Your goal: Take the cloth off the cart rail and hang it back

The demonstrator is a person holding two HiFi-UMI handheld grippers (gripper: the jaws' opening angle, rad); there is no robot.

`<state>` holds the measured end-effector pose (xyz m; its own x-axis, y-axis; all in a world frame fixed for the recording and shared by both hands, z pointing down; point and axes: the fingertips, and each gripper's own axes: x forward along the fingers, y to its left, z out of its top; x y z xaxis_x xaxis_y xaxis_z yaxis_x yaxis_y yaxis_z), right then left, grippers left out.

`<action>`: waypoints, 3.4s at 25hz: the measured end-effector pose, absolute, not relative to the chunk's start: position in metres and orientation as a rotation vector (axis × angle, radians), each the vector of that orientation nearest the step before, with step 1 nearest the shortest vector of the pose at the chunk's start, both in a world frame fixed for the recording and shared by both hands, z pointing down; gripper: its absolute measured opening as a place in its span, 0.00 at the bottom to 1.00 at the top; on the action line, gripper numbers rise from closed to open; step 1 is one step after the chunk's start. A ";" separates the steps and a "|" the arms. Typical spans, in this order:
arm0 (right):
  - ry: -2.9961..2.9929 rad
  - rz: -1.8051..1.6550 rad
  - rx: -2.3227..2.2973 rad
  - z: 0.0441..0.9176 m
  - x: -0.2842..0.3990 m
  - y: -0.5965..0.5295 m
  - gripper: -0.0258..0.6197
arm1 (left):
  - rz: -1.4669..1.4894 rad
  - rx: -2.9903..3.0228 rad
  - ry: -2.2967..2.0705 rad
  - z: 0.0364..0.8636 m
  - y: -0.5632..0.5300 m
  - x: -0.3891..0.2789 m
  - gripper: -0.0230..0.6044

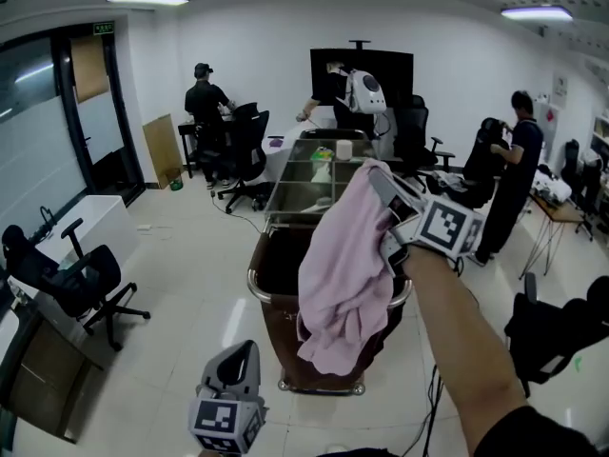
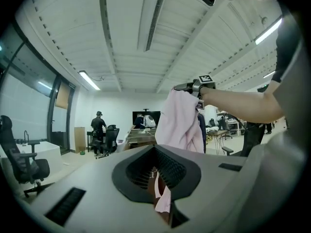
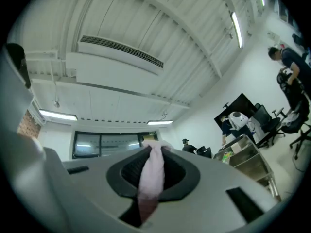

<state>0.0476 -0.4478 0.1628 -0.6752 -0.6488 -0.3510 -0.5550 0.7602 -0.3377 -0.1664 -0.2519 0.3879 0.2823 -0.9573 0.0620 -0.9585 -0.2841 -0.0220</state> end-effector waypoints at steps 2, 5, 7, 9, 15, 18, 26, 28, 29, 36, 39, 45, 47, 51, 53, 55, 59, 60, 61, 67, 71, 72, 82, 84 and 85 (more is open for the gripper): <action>2.510 -0.302 -0.973 0.183 0.049 -0.491 0.12 | 0.110 2.468 -1.896 0.392 -0.257 -0.166 0.04; 2.578 -0.347 -1.041 0.224 0.037 -0.551 0.12 | 0.127 2.409 -1.944 0.400 -0.266 -0.166 0.04; 2.643 -0.368 -1.122 0.257 0.028 -0.588 0.12 | 0.136 2.369 -1.966 0.403 -0.274 -0.168 0.04; 2.699 -0.412 -1.205 0.294 0.024 -0.619 0.12 | 0.144 2.344 -1.985 0.404 -0.282 -0.167 0.04; 3.021 -0.643 -1.301 0.426 0.011 -0.647 0.21 | 0.188 2.313 -1.998 0.416 -0.297 -0.159 0.04; 3.187 -0.836 -1.190 0.471 0.005 -0.633 0.44 | 0.203 2.307 -1.979 0.418 -0.305 -0.152 0.04; 3.161 -1.175 -1.155 0.501 0.039 -0.598 0.59 | 0.220 2.333 -1.907 0.427 -0.309 -0.140 0.04; 3.121 -1.201 -1.156 0.493 0.049 -0.589 0.59 | 0.214 2.344 -1.895 0.424 -0.307 -0.138 0.04; 3.099 -1.206 -1.158 0.487 0.053 -0.584 0.59 | 0.210 2.353 -1.889 0.422 -0.305 -0.137 0.04; 3.045 -0.987 -1.200 0.428 0.072 -0.526 0.59 | 0.187 2.457 -1.793 0.416 -0.279 -0.124 0.04; 3.041 -0.851 -1.177 0.401 0.073 -0.484 0.59 | 0.162 2.500 -1.751 0.414 -0.261 -0.122 0.04; 2.966 -0.519 -0.999 0.350 0.058 -0.356 0.11 | 0.121 2.547 -1.640 0.412 -0.214 -0.119 0.04; 2.908 -0.489 -0.989 0.347 0.057 -0.314 0.05 | 0.119 2.562 -1.610 0.415 -0.202 -0.121 0.04; 2.928 -0.387 -1.099 0.371 0.055 -0.239 0.05 | 0.095 2.577 -1.561 0.420 -0.185 -0.121 0.04; 2.942 -0.334 -1.164 0.386 0.054 -0.209 0.05 | 0.083 2.572 -1.530 0.420 -0.178 -0.118 0.04; 2.895 -0.380 -1.201 0.397 0.056 -0.186 0.05 | 0.089 2.580 -1.497 0.421 -0.171 -0.112 0.04; 2.831 -0.465 -1.241 0.415 0.067 -0.158 0.05 | 0.104 2.624 -1.460 0.422 -0.158 -0.096 0.04; 2.837 -0.464 -1.252 0.419 0.069 -0.154 0.05 | 0.116 2.633 -1.455 0.422 -0.155 -0.093 0.04; 2.845 -0.461 -1.259 0.422 0.071 -0.151 0.05 | 0.125 2.638 -1.453 0.423 -0.152 -0.090 0.04; 2.857 -0.499 -1.219 0.426 0.081 -0.150 0.05 | 0.105 2.598 -1.495 0.417 -0.154 -0.080 0.04; 2.877 -0.524 -1.151 0.426 0.090 -0.149 0.05 | 0.098 2.562 -1.536 0.421 -0.159 -0.068 0.04; 2.889 -0.517 -1.142 0.427 0.093 -0.150 0.05 | 0.098 2.557 -1.542 0.422 -0.160 -0.064 0.04; 2.915 -0.527 -1.060 0.428 0.108 -0.163 0.05 | 0.098 2.529 -1.556 0.429 -0.167 -0.037 0.04; 2.918 -0.525 -1.048 0.426 0.108 -0.164 0.05 | 0.097 2.526 -1.558 0.429 -0.167 -0.036 0.04; 2.919 -0.522 -1.043 0.425 0.107 -0.164 0.05 | 0.097 2.523 -1.559 0.429 -0.167 -0.036 0.04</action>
<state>0.1072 -0.1644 0.4251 -0.7798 -0.6159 0.1122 -0.6166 0.7246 -0.3079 -0.0357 -0.1668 0.4286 0.4499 -0.8811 0.1459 -0.8924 -0.4369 0.1131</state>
